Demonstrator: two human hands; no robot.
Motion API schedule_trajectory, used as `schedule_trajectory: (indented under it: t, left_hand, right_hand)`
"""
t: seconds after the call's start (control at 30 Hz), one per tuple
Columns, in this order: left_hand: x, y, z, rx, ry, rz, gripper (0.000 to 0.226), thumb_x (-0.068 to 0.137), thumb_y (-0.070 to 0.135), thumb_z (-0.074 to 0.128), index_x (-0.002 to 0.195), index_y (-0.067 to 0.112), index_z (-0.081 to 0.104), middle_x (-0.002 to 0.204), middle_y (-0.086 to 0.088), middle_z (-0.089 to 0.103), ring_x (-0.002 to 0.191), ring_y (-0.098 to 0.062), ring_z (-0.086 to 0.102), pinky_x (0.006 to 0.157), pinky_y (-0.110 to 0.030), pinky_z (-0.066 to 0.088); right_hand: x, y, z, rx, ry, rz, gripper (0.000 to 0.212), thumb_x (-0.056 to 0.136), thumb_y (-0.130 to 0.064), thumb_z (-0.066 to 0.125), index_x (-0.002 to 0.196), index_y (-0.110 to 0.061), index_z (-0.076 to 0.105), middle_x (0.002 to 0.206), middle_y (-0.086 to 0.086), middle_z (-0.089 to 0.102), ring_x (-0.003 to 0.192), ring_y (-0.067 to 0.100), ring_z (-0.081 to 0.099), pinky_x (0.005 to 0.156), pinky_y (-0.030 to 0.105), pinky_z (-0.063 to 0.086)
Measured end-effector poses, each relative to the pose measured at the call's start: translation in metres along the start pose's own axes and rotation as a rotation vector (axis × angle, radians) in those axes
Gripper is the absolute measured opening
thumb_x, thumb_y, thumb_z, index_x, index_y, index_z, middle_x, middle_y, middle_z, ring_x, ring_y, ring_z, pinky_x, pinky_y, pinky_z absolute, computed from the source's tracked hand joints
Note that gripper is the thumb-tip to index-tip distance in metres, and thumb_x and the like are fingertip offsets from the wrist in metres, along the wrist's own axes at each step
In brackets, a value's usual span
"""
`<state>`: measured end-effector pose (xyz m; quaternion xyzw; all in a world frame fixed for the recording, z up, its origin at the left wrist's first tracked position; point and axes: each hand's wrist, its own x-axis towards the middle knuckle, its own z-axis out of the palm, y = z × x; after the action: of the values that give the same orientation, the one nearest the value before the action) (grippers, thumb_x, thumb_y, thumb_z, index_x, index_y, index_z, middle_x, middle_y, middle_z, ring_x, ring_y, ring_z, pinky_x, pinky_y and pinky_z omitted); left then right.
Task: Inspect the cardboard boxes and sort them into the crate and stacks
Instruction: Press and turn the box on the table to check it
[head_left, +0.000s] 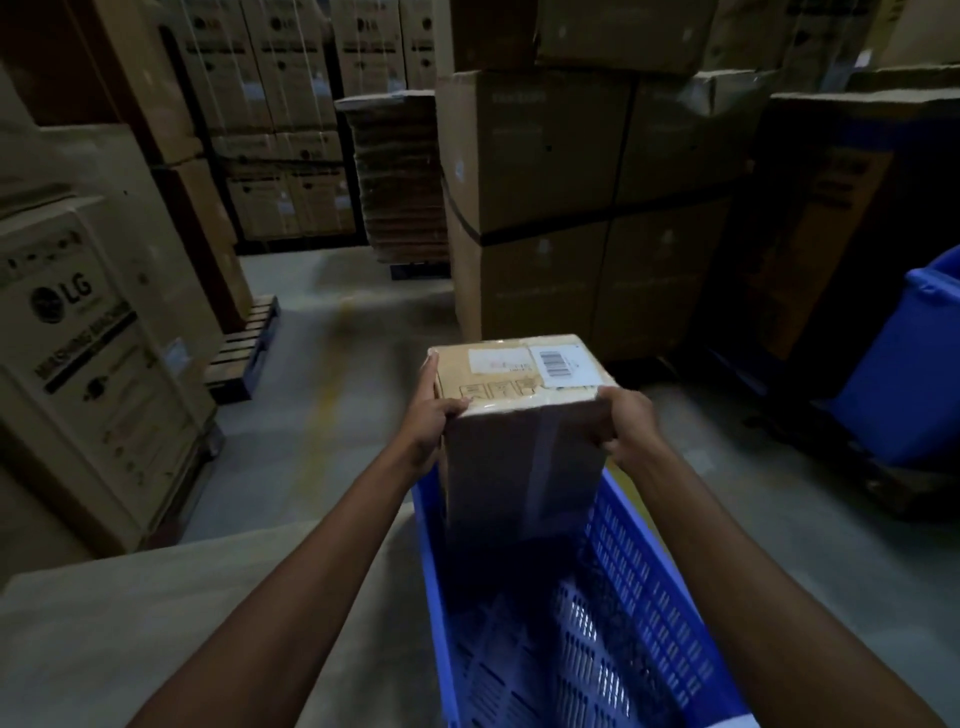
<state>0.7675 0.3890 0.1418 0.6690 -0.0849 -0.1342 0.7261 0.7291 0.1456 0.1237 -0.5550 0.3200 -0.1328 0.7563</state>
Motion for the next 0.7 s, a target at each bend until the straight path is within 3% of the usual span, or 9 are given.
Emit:
schedule_trajectory:
  t: [0.07,0.13,0.23,0.33,0.43,0.5,0.6,0.7]
  left_hand:
    - [0.002,-0.017,-0.003,0.001,0.018,-0.039,0.089,0.093,-0.011,0.047,0.159,0.033,0.009,0.154,-0.011,0.04,0.132,-0.03,0.051,0.108,-0.05,0.046]
    - [0.001,-0.035,-0.005,0.01,0.042,-0.083,0.087,0.093,-0.013,0.044,0.16,0.03,0.009,0.155,-0.006,0.035,0.13,-0.027,0.05,0.105,-0.044,0.048]
    - [0.002,-0.056,-0.012,0.041,0.129,-0.138,0.078,0.094,-0.011,0.043,0.159,0.023,0.017,0.15,0.0,0.031,0.121,-0.02,0.05,0.09,-0.029,0.05]
    - [0.01,-0.057,-0.022,0.26,0.14,-0.145,0.073,0.094,-0.007,0.048,0.158,0.019,0.023,0.157,0.001,0.026,0.126,-0.016,0.043,0.091,-0.027,0.047]
    - [0.014,-0.056,-0.021,0.765,0.147,0.019,0.064,0.1,0.01,0.05,0.157,0.02,0.024,0.166,-0.004,0.01,0.149,-0.025,0.022,0.118,-0.046,0.03]
    - [0.011,-0.059,-0.014,1.049,0.107,0.117,0.057,0.105,0.03,0.043,0.158,0.023,0.023,0.168,-0.006,-0.001,0.154,-0.027,0.002,0.122,-0.055,0.011]
    - [0.011,-0.067,-0.009,1.321,-0.045,0.096,0.057,0.106,0.047,0.03,0.158,0.028,0.02,0.168,-0.003,0.002,0.154,-0.025,0.001,0.119,-0.061,0.005]
    - [0.011,-0.061,-0.01,1.458,-0.117,0.111,0.062,0.105,0.052,0.025,0.16,0.026,0.014,0.168,-0.004,-0.001,0.154,-0.025,-0.001,0.117,-0.066,0.0]
  right_hand:
    - [0.003,0.015,-0.001,-0.062,0.013,0.022,0.019,0.089,-0.005,0.062,0.108,-0.004,0.065,0.092,0.011,0.068,0.076,0.023,0.064,0.062,0.035,0.052]
    - [0.01,0.034,-0.002,-0.104,0.01,0.026,0.023,0.089,-0.003,0.063,0.112,-0.004,0.065,0.095,0.011,0.068,0.074,0.021,0.063,0.059,0.032,0.052]
    - [0.013,0.052,-0.002,-0.168,-0.032,0.0,0.029,0.092,-0.008,0.066,0.12,-0.008,0.061,0.111,0.011,0.068,0.088,0.021,0.065,0.067,0.038,0.055]
    - [0.011,0.053,0.002,-0.343,-0.038,-0.134,0.033,0.095,-0.012,0.063,0.127,-0.01,0.057,0.123,0.006,0.064,0.098,0.021,0.061,0.074,0.035,0.05]
    - [0.005,0.053,0.007,-0.845,0.111,-0.564,0.054,0.094,-0.017,0.06,0.146,-0.016,0.047,0.146,0.008,0.047,0.129,0.027,0.048,0.099,0.042,0.046]
    - [0.0,0.058,0.011,-1.139,-0.002,-0.734,0.065,0.093,-0.023,0.059,0.154,-0.02,0.037,0.16,0.008,0.032,0.145,0.029,0.031,0.112,0.046,0.038]
    - [-0.004,0.067,0.012,-1.627,-0.256,-0.649,0.082,0.095,-0.037,0.057,0.162,-0.025,0.012,0.17,0.007,0.003,0.156,0.033,0.001,0.123,0.049,0.017]
    - [-0.011,0.061,0.011,-1.666,-0.289,-0.617,0.088,0.096,-0.039,0.056,0.163,-0.027,0.0,0.17,0.007,-0.01,0.155,0.034,-0.012,0.124,0.052,0.008]
